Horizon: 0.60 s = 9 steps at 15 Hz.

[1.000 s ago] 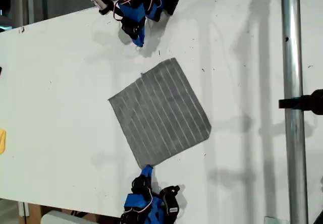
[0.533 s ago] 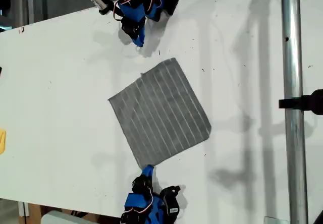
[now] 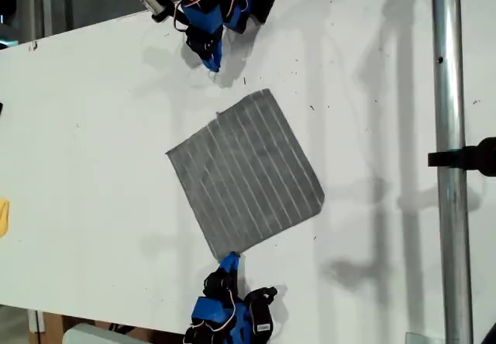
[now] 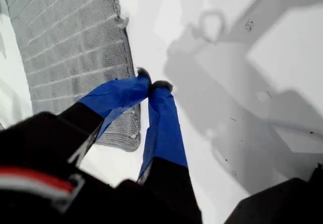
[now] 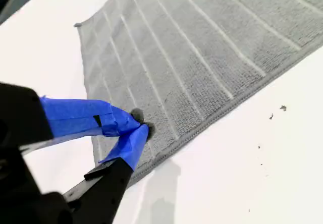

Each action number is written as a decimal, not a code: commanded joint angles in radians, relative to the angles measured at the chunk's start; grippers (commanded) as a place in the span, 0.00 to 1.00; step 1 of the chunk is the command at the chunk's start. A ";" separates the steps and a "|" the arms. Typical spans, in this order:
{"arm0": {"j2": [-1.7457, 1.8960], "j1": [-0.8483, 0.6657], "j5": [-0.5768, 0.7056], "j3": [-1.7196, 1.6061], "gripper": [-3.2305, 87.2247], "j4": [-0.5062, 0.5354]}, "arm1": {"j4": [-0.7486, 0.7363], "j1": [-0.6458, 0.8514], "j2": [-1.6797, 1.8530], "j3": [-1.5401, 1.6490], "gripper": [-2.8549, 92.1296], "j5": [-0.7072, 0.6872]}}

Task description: Grasp corners of a towel and fold twice.

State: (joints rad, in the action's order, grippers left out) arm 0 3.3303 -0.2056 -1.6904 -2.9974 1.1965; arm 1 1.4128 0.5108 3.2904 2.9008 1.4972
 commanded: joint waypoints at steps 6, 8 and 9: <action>-1.019 0.161 -0.041 0.756 0.00 -0.204 | 0.020 0.002 0.005 -0.064 0.04 0.014; -1.218 0.235 -0.052 0.979 0.00 -0.163 | -0.014 -0.018 0.005 -0.061 0.03 0.018; -1.321 0.267 -0.043 1.101 0.00 -0.132 | -0.043 -0.035 0.005 -0.048 0.03 0.038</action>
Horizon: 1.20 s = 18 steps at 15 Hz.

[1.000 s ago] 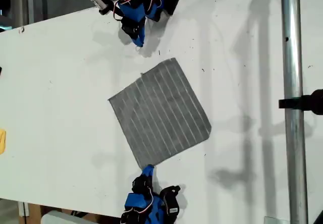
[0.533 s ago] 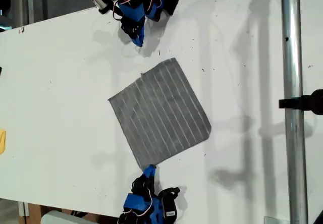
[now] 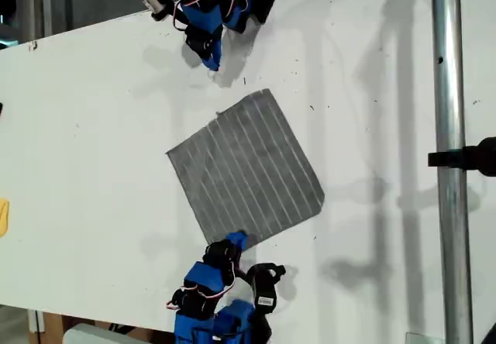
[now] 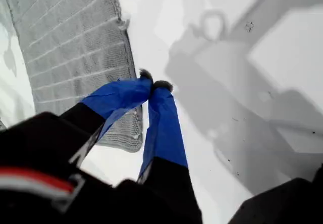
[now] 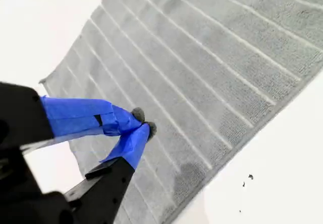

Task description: Grasp corners of a towel and fold twice.

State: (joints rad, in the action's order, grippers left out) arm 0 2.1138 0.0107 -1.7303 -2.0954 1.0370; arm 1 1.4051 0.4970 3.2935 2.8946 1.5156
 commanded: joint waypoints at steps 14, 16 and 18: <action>-0.541 0.117 0.117 0.683 0.00 0.210 | 0.048 -0.606 -0.928 -0.733 0.26 -0.319; -0.548 0.121 0.110 0.687 0.00 0.215 | 0.025 -0.621 -1.089 -0.819 0.28 -0.342; -0.555 0.126 0.098 0.689 0.00 0.221 | -0.028 -0.606 -1.154 -0.787 0.27 -0.344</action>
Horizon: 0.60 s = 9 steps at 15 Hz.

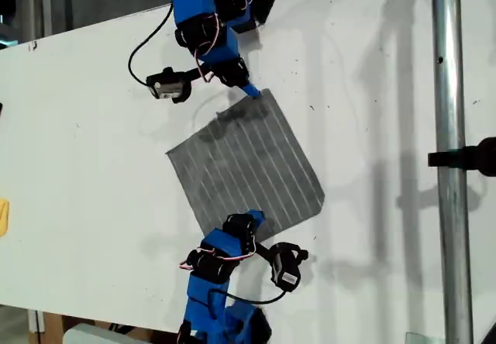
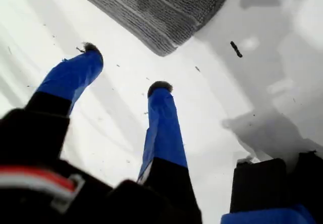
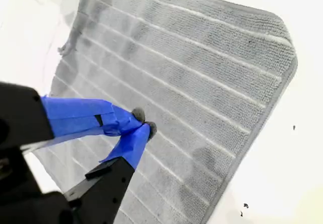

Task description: Grasp corners of a towel and fold twice.

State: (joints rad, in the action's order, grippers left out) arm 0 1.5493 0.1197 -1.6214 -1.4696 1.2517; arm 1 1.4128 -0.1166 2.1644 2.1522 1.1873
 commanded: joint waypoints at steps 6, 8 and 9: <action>-0.015 0.038 -0.052 0.074 0.00 0.009 | -0.291 0.021 -0.341 0.078 0.29 -0.031; -0.021 0.041 -0.061 0.075 0.00 0.009 | -0.377 0.028 -0.365 0.117 0.29 -0.043; -0.023 0.041 -0.064 0.075 0.00 0.008 | -0.387 0.021 -0.382 0.104 0.29 -0.043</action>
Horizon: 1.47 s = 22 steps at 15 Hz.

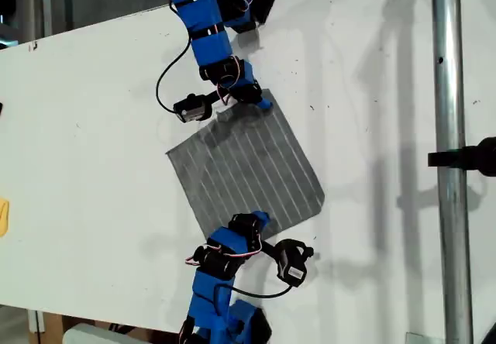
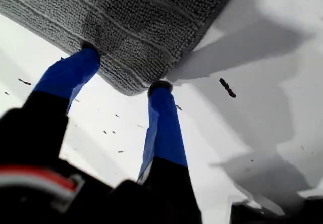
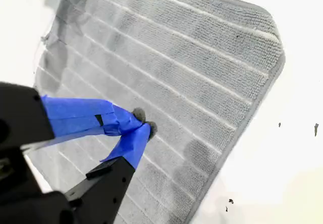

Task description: Grasp corners of a towel and fold twice.

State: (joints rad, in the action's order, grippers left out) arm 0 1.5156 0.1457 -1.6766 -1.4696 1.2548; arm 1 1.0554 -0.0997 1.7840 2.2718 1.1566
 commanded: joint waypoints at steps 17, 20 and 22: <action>-0.310 0.095 0.117 0.333 0.29 -0.031 | -0.074 0.041 -0.123 -0.140 0.03 -0.037; -0.396 0.186 0.041 0.321 0.31 -0.021 | -0.069 0.048 -0.123 -0.144 0.03 -0.037; -0.479 0.206 0.018 0.327 0.31 -0.055 | -0.069 0.049 -0.123 -0.153 0.03 -0.037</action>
State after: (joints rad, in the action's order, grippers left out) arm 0 1.0431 0.3359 -1.6460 -1.2118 1.2195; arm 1 0.9863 -0.0675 1.6582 2.1875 1.1321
